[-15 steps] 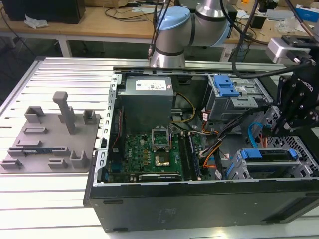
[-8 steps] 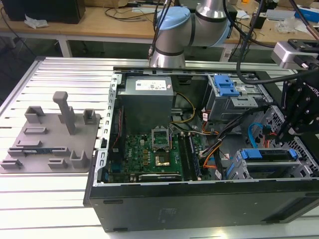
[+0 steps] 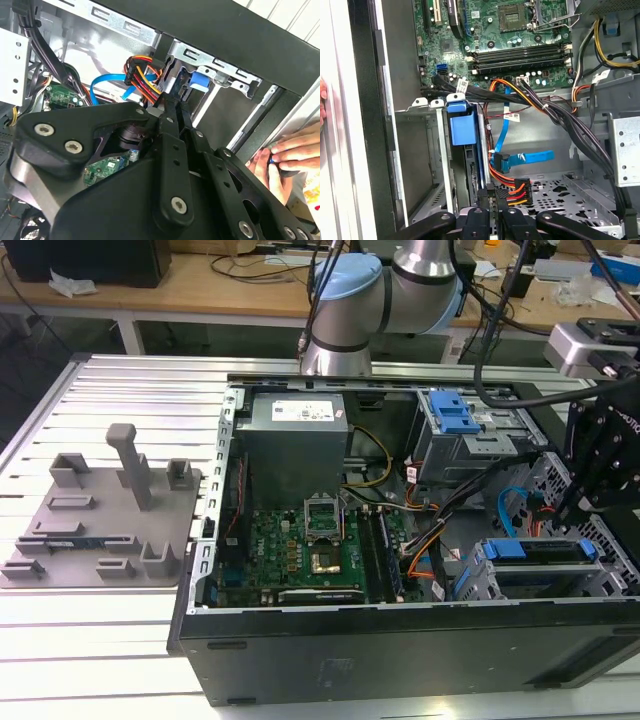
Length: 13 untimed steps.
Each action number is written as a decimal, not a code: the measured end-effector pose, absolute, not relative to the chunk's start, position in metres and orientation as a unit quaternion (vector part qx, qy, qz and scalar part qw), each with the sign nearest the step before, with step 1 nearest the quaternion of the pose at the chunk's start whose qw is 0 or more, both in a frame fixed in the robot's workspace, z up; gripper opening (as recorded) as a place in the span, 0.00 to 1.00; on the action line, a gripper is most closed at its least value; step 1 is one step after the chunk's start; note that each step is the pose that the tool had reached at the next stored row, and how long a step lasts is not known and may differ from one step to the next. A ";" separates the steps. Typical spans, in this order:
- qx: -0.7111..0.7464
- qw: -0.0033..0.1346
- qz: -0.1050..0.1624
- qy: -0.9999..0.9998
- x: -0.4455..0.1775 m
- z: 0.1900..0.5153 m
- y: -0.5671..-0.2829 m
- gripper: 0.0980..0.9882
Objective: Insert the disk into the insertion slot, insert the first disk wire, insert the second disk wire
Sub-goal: 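Insert the first disk wire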
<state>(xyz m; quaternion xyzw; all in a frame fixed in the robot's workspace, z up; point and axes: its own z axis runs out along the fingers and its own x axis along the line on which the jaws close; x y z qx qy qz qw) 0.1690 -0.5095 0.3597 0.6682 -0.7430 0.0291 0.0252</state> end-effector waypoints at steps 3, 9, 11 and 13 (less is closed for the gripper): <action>0.668 0.025 0.029 -0.743 0.169 0.360 -0.511 0.07; 0.668 0.025 0.029 -0.743 0.169 0.359 -0.515 0.07; 0.668 0.025 0.029 -0.743 0.169 0.358 -0.518 0.07; 0.668 0.025 0.029 -0.743 0.169 0.357 -0.519 0.07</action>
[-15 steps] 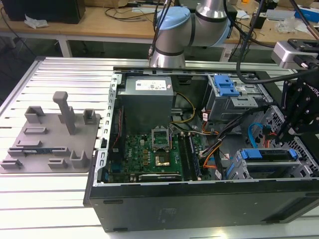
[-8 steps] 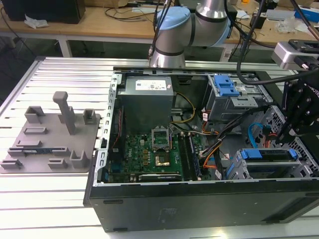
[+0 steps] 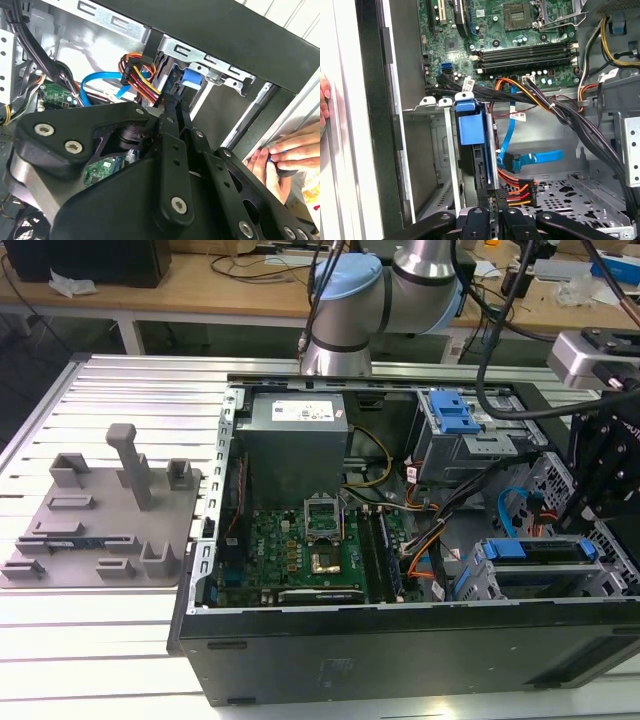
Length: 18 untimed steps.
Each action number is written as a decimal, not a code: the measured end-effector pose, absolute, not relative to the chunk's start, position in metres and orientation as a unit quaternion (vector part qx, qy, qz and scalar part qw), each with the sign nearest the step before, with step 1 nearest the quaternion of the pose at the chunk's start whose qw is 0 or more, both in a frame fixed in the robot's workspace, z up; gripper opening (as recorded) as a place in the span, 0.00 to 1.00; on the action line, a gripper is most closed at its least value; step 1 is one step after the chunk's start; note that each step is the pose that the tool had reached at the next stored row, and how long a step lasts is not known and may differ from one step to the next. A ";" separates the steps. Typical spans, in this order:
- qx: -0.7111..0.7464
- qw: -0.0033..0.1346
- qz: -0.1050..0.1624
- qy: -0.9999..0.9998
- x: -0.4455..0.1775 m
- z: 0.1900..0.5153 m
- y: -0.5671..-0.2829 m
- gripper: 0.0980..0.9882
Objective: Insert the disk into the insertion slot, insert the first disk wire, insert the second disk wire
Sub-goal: 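Insert the first disk wire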
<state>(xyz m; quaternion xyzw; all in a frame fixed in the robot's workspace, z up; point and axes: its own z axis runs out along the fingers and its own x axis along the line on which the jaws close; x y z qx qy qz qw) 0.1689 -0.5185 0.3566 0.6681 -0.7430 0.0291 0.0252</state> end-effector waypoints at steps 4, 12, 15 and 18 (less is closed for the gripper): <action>0.668 0.025 0.029 -0.743 0.169 0.354 -0.519 0.07; 0.668 0.025 0.029 -0.743 0.169 0.352 -0.522 0.07; 0.668 0.025 0.029 -0.743 0.169 0.350 -0.522 0.07; 0.668 0.025 0.029 -0.743 0.169 0.349 -0.522 0.07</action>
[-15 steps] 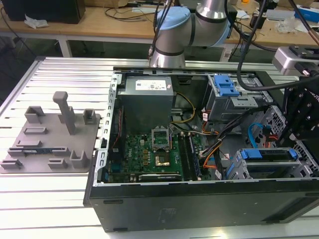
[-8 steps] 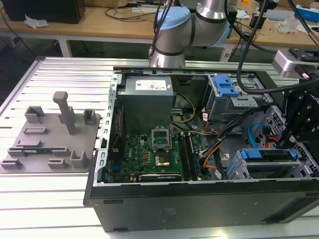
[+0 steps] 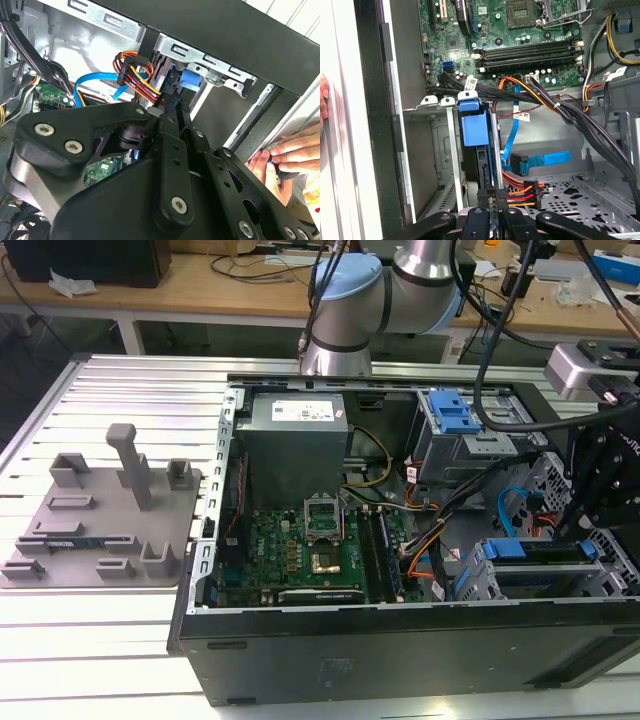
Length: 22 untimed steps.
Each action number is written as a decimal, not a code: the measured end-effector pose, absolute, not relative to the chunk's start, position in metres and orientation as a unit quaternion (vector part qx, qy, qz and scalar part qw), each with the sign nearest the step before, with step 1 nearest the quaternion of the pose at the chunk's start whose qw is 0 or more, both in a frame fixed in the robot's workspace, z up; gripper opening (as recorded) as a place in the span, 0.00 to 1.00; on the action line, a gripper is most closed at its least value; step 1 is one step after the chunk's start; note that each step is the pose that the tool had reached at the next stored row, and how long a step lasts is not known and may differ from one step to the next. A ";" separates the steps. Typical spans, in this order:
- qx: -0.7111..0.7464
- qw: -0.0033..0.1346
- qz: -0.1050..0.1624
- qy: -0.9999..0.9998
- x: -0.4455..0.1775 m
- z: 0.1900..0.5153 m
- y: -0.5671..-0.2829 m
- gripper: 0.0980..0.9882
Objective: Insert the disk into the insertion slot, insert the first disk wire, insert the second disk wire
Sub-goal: 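Insert the first disk wire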
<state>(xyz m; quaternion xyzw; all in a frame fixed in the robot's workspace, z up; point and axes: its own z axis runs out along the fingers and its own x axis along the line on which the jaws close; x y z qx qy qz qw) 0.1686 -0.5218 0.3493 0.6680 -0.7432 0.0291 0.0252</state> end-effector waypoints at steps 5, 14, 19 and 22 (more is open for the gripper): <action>0.668 0.025 0.029 -0.743 0.169 0.348 -0.522 0.07; 0.668 0.025 0.029 -0.743 0.169 0.344 -0.522 0.07; 0.668 0.025 0.029 -0.743 0.169 0.341 -0.522 0.07; 0.668 0.025 0.029 -0.743 0.169 0.339 -0.522 0.07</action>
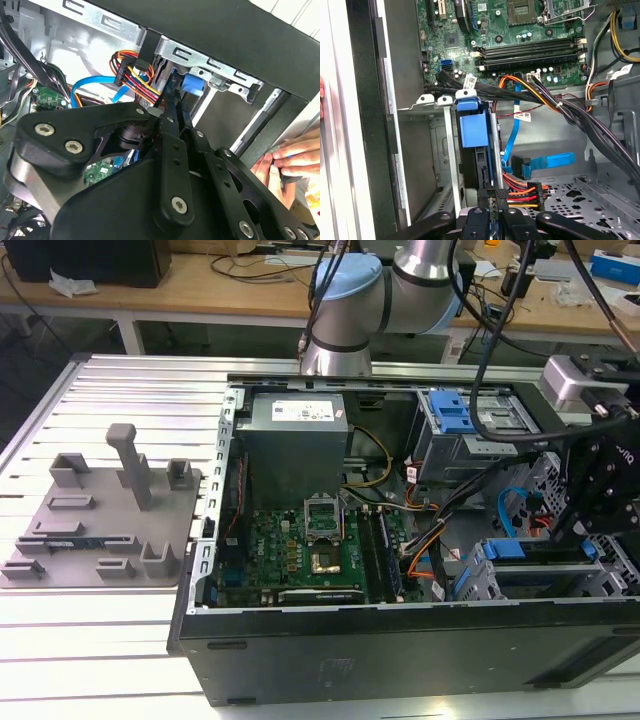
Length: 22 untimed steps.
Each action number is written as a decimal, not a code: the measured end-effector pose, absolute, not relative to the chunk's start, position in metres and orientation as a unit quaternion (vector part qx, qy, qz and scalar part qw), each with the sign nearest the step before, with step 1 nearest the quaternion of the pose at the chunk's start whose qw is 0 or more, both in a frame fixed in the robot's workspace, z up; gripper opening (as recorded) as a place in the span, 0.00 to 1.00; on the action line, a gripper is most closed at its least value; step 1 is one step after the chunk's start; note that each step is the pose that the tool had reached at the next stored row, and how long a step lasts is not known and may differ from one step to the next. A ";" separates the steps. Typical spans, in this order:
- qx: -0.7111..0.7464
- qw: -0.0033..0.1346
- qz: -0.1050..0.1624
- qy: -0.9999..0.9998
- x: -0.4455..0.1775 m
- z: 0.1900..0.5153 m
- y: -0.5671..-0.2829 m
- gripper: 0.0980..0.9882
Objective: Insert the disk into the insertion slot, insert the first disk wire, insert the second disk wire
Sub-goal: 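Insert the first disk wire, then insert the second disk wire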
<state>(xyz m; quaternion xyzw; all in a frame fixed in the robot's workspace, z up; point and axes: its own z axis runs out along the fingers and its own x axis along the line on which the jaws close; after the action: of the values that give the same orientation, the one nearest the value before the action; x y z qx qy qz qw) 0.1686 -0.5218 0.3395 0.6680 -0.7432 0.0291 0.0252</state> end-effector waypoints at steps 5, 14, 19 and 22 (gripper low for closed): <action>0.669 0.026 0.030 -0.742 0.169 0.335 -0.522 0.07; 0.669 0.025 0.031 -0.742 0.168 0.361 -0.517 0.23; 0.669 0.026 0.032 -0.742 0.169 0.376 -0.514 0.23; 0.669 0.026 0.032 -0.742 0.168 0.376 -0.514 0.23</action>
<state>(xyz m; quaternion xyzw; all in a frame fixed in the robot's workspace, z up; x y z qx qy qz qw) 0.1685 -0.5138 0.3756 0.6688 -0.7423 0.0319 0.0255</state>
